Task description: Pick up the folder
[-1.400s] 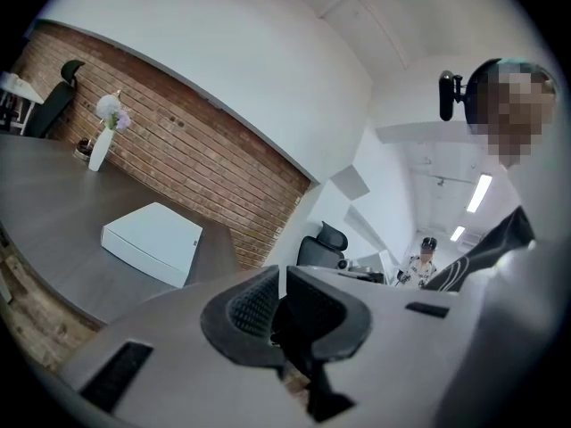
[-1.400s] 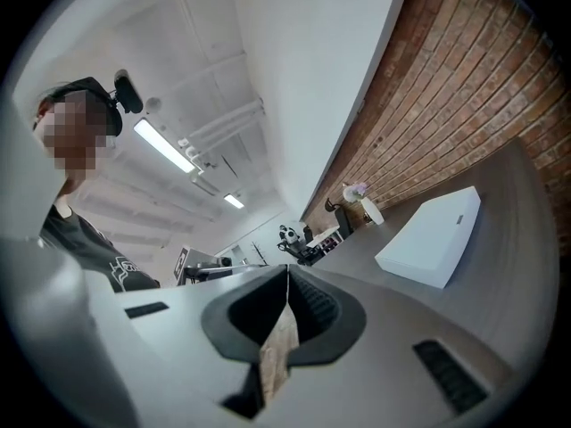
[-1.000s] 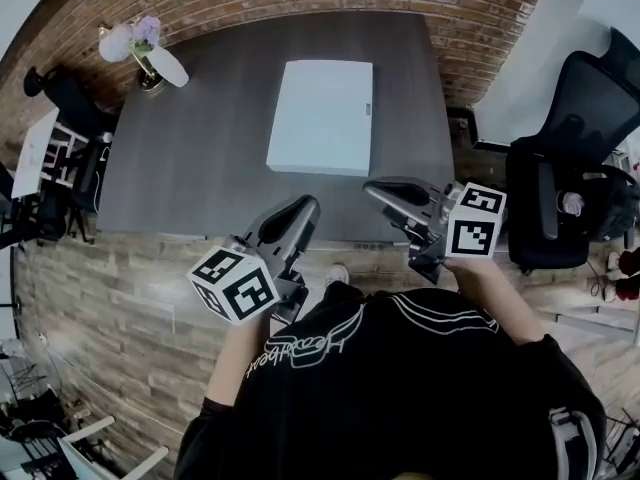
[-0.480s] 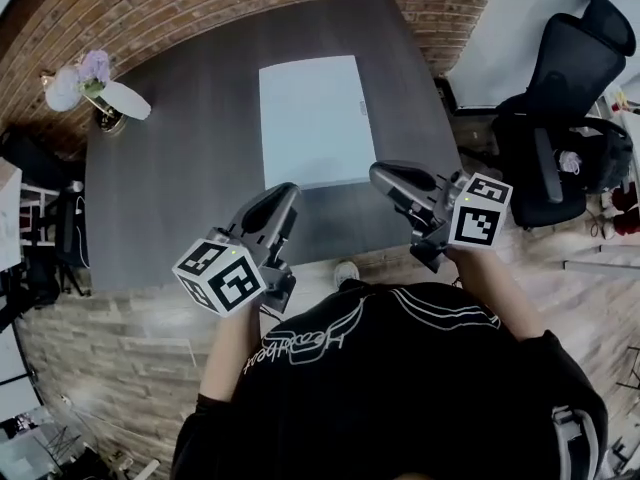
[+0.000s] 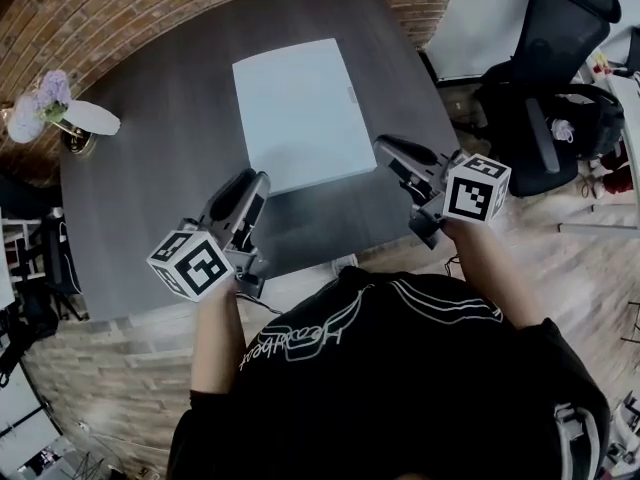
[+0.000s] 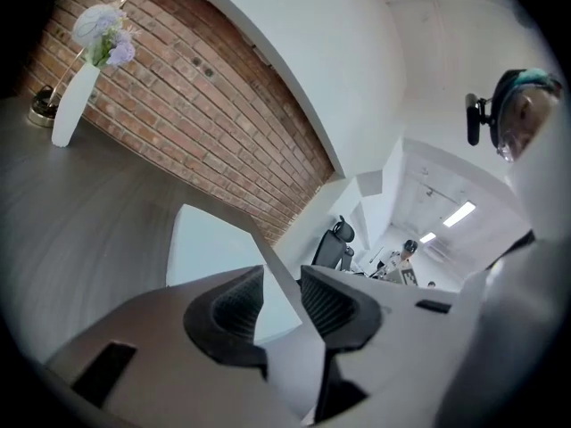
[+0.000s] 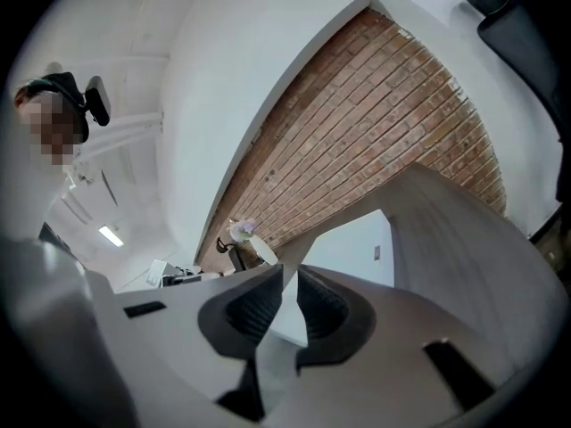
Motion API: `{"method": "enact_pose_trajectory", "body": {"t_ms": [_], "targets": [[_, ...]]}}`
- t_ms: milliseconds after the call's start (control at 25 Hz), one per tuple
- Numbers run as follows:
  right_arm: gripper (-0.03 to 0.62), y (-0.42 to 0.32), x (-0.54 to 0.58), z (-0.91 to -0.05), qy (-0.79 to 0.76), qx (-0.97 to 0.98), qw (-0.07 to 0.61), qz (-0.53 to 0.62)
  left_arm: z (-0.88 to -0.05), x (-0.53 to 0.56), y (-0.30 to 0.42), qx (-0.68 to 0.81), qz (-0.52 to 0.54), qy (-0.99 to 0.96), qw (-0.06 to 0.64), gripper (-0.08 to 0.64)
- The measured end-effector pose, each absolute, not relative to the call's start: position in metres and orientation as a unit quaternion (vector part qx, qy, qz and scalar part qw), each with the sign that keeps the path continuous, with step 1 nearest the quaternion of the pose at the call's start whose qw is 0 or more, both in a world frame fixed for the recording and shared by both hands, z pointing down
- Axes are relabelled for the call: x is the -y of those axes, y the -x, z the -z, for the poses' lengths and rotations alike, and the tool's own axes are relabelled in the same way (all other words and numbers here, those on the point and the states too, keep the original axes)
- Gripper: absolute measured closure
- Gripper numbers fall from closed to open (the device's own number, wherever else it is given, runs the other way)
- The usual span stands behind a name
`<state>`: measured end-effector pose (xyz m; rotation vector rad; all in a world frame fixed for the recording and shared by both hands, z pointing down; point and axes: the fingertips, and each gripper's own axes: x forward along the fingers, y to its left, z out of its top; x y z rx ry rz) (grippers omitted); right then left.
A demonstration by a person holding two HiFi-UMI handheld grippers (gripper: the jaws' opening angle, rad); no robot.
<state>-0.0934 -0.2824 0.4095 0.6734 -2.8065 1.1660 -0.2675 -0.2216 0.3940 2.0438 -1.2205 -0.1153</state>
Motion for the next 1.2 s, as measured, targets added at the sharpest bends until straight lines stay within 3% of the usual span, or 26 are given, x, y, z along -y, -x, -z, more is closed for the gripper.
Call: {"method": "enact_pose_trajectory", "body": {"t_ms": [120,360,1000,1200], "targets": [[0.511,0.091,0.296,-0.427,-0.233,0.895,0.018,-0.381,-0.415,0.228,0.282,0.478,0.044,-0.785,0.391,0.428],[0.427,0.094,0.312,-0.467,-0.262,0.89,0.069,-0.367,-0.462,0.241,0.308,0.489,0.02,-0.763,0.423,0.353],[0.416,0.102,0.329,-0.532,-0.298,0.864,0.134,-0.383,-0.532,0.256,0.316,0.488,-0.028,-0.733,0.474,0.348],[0.438,0.105,0.329,-0.538,-0.302,0.864,0.152,-0.372,-0.536,0.256,0.313,0.483,-0.037,-0.733,0.478,0.354]]}}
